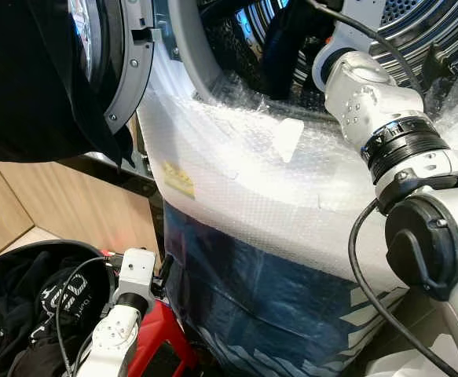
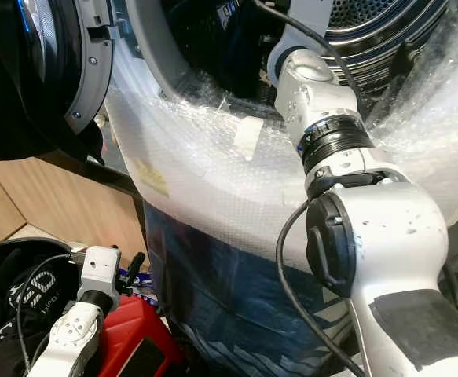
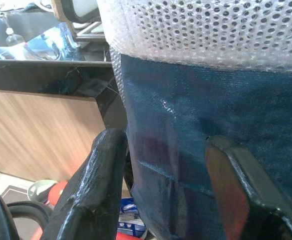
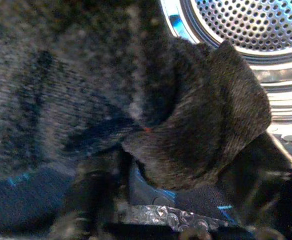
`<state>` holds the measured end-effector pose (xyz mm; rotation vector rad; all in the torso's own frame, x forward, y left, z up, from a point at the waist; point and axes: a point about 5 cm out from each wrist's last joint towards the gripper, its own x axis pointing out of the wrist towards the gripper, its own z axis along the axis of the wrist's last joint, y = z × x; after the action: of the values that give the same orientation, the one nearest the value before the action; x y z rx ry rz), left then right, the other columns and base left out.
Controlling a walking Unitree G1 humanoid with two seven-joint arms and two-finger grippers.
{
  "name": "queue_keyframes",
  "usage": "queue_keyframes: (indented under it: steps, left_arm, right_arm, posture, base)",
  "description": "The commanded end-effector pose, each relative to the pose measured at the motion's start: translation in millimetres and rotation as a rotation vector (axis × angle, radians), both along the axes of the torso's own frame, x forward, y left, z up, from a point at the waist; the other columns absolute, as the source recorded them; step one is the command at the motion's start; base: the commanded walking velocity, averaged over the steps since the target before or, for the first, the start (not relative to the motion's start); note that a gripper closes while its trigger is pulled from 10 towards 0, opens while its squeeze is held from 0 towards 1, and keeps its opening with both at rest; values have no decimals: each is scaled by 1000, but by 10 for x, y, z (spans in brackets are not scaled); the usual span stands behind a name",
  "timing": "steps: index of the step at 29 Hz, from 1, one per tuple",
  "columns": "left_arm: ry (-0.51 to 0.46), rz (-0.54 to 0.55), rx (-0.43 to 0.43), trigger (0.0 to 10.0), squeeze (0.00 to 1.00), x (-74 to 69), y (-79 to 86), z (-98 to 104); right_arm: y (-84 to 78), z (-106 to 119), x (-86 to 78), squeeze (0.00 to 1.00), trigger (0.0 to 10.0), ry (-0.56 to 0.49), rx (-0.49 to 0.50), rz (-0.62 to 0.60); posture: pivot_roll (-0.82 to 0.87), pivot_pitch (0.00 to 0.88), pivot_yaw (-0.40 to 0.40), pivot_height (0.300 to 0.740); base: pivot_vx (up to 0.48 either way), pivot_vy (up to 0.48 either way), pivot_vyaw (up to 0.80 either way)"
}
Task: Clothes washing
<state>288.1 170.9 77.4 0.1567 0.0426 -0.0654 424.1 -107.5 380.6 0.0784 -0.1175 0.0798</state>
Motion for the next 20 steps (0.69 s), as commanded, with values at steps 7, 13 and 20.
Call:
queue_keyframes:
  steps: [7, 13, 20]
  left_arm:
    - [8, -7, 15, 10000, 0, -39, 7, 0]
    - [8, -6, 14, 10000, 0, -62, 2, 2]
    - [8, -11, 14, 10000, 0, -64, -10, 6]
  right_arm:
    - [242, 339, -103, 1000, 10000, -151, -32, 171]
    - [-265, 339, -73, 1000, 10000, -126, 82, -242]
    - [-41, 363, -79, 0, 10000, -173, -37, -89]
  posture:
    - [-15, 84, -35, 740]
    - [-14, 85, -38, 740]
    - [-29, 92, -32, 740]
  base:
    - [0, 0, 0]
    - [0, 0, 0]
    - [0, 0, 0]
